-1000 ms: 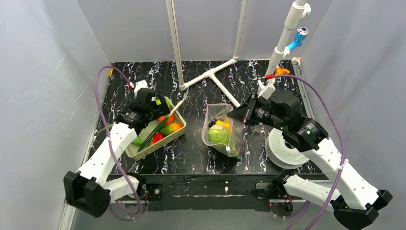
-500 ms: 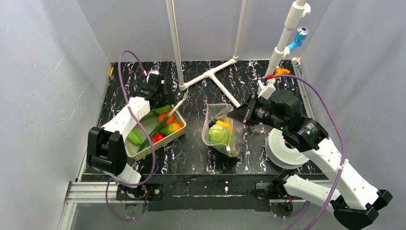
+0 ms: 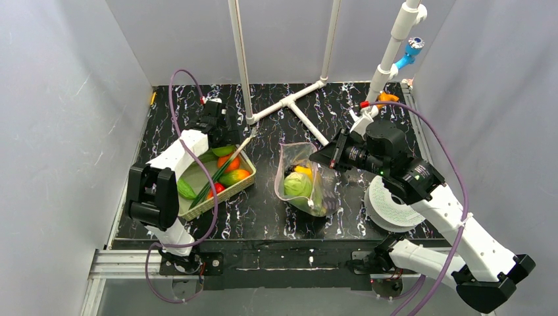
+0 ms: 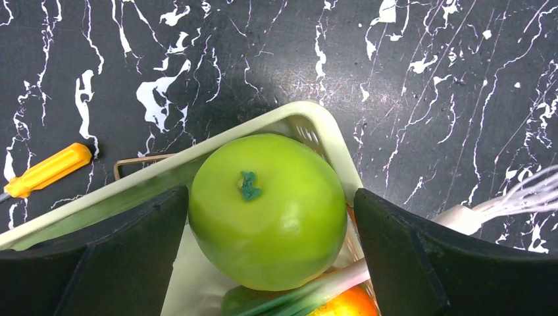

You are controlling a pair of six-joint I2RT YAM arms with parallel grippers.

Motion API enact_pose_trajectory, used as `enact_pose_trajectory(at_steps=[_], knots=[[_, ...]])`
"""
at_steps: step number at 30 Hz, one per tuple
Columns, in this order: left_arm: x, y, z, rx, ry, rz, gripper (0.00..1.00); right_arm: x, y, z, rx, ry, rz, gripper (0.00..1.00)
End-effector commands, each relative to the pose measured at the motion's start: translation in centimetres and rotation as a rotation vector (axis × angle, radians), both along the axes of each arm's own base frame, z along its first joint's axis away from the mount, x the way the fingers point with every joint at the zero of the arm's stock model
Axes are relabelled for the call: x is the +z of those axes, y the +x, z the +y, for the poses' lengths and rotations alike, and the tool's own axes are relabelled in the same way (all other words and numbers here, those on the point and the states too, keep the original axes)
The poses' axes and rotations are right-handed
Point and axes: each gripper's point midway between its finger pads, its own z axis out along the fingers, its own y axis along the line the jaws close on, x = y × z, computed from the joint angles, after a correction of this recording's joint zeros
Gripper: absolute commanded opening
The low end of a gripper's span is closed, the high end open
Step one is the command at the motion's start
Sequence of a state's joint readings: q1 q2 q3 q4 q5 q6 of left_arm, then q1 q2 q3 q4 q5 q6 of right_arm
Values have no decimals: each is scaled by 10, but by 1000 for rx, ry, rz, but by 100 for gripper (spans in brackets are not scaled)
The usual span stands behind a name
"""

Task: Place the food in the zip-top bag and seal the zipper
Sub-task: Pick up the fake fruit from the bin.

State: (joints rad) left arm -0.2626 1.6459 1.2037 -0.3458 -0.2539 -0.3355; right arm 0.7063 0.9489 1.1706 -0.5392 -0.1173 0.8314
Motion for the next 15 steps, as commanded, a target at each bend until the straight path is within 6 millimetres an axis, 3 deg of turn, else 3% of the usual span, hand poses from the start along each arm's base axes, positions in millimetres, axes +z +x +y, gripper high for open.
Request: enact_pose_trajectory(at_steps=[1,10,15], knots=[[1,0,-2,-6,-35,15,93,32,6,-3,-14,56,-99,1],[9,-7,4,26,-29,-6,68,34,5,-5,-19,56,-100,1],[29,-9,8,25,-20,-61,55,34,5,-4,-15,58,-95,1]])
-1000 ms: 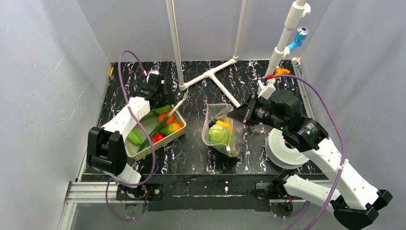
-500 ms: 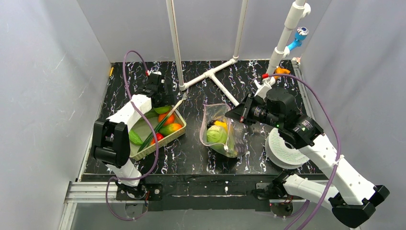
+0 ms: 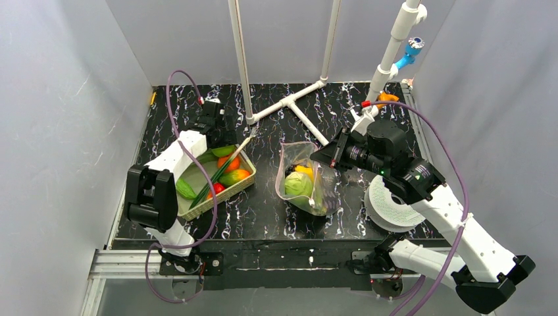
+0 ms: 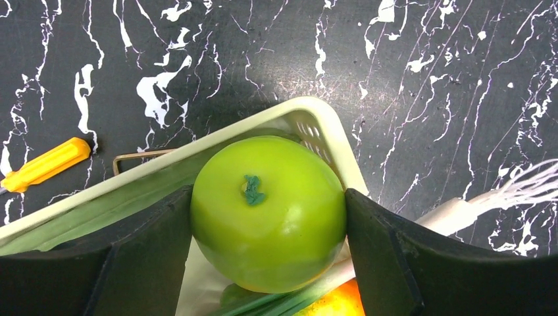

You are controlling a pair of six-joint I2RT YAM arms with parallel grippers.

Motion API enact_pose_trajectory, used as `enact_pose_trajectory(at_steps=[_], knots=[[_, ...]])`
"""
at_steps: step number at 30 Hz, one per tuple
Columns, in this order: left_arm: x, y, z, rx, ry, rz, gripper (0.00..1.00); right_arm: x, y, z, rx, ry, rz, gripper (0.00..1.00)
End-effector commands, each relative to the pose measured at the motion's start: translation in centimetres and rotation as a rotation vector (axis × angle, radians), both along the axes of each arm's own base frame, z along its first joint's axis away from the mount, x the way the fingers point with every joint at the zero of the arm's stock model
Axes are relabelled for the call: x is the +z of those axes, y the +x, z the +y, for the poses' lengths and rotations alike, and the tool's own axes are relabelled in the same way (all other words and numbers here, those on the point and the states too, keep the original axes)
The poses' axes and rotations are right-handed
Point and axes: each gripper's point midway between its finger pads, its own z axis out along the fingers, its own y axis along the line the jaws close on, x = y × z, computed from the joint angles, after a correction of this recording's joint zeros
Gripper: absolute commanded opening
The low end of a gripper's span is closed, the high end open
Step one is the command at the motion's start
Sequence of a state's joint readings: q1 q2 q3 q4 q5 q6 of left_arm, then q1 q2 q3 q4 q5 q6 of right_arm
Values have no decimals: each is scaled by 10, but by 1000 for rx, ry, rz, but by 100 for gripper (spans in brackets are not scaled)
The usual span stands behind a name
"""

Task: Place the food in the zip-top bag and seal the zipper
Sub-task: Pick up the fake fruit from the bin.

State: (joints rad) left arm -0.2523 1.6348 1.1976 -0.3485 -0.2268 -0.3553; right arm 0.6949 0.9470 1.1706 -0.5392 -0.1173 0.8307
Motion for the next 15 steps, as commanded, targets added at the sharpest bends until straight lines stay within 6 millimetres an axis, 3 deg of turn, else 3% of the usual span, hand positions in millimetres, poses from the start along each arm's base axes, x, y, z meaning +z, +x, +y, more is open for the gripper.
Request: enact_pose_trajectory(at_steps=[1,5,7,10,15], knots=[[34,-7,10,14,19,-79,51,33,3,-1,-3,56,-91,1],[63,-12,14,3,29,-165,48,31,4,3,11,60,-78,1],[77,-14,4,-47,-25,-223,47,29,4,5,16,61,-72,1],[100,-20,-29,-193,-173,-331,46,29,6,8,19,63,-67,1],[147,-45,-106,-531,-514,-460,49,28,8,8,14,57,-59,1]])
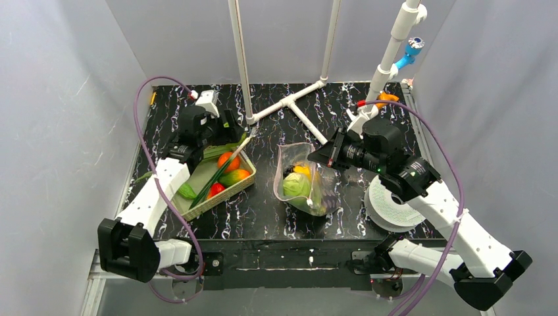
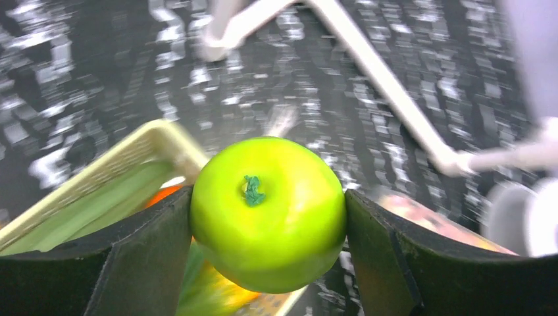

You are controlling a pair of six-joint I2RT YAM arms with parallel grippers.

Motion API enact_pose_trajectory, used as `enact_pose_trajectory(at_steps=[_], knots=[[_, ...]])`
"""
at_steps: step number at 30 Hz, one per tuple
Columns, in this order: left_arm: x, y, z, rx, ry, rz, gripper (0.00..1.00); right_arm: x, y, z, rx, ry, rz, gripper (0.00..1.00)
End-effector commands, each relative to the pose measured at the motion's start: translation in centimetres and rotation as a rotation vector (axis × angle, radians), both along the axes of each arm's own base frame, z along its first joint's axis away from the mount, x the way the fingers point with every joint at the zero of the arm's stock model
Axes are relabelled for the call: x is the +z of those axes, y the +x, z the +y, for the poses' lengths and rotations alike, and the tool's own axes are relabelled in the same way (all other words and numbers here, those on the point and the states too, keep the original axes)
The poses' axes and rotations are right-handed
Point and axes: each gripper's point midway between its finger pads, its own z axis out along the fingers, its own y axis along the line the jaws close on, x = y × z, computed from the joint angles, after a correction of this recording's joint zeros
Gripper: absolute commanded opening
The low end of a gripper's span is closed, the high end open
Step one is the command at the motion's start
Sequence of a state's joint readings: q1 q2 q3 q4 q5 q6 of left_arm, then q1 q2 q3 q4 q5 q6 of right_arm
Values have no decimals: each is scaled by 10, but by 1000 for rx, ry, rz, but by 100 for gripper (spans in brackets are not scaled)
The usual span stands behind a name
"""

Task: Place the food in the zip-top bag and seal the zipper
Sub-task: Pick up the fake fruit from the bin.

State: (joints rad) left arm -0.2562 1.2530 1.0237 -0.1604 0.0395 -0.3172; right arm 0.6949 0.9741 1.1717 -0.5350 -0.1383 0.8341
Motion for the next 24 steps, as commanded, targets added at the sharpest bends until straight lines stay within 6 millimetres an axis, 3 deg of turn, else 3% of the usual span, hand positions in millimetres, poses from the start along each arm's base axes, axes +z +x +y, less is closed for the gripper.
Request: enact_pose_trajectory(at_steps=[1,6,14,19,24], knots=[[55,-22,-78,-392,-290,-151,49,33,7,3,-5,60,-80,1],[97,-53,-115,-591,-537,-195,49,29,7,3,-6,50,-65,1],[133,-92,-132,-670,-679,-146,49,28,8,3,-8,46,-66,1],[151,-134,-151,-743,-569,-252,51,24,8,5,2,54,-64,1],[167,-166,-155,-797,-458,-394,55,24,5,3,-1,64,-72,1]])
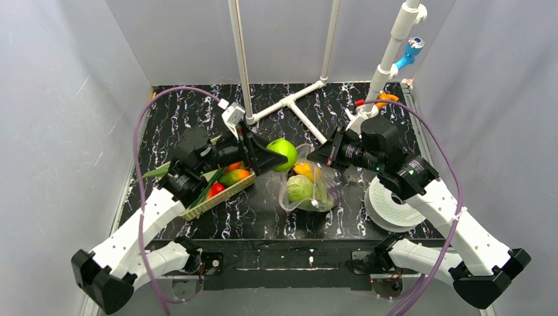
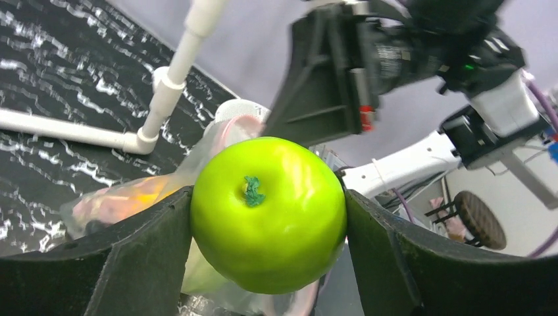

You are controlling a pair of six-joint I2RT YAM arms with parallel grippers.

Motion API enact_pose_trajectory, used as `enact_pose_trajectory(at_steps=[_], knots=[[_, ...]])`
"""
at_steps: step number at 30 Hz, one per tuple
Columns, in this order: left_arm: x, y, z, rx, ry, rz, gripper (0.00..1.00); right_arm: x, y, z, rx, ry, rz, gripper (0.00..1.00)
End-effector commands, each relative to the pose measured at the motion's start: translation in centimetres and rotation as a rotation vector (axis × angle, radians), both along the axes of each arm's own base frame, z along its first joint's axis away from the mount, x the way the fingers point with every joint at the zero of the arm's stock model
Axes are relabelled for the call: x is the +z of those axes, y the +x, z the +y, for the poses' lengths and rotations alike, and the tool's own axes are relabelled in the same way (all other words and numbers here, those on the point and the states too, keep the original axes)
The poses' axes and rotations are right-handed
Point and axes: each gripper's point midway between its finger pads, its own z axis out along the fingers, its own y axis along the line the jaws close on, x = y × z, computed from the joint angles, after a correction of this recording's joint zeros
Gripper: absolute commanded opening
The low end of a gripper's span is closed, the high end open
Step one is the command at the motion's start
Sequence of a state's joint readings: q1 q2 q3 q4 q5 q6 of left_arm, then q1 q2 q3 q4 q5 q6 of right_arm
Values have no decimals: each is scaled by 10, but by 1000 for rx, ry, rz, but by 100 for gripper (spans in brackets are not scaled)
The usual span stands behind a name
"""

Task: Place the food in the zip-top bag and seal the zipper
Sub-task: Pick up the fake fruit from the bin, then place the fake fruit in the zipper food storage bag.

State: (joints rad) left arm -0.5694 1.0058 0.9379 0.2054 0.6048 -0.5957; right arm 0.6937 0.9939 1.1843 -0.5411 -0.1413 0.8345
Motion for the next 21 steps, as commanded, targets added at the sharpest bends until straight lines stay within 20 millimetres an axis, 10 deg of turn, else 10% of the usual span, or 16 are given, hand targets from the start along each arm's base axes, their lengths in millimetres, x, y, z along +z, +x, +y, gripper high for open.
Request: enact_pose_trajectory(at_steps=[1,10,21], knots=[[28,-19,6,22,29,-182,56,27,2,0,-3,72,-88,1],[30,-49,-20,-72,62,-185,55,29,-3,-5,-7,89,-101,1],[-30,-43,-40,80,548,-457,57,29,-9,-12,-19,93,-112,1]])
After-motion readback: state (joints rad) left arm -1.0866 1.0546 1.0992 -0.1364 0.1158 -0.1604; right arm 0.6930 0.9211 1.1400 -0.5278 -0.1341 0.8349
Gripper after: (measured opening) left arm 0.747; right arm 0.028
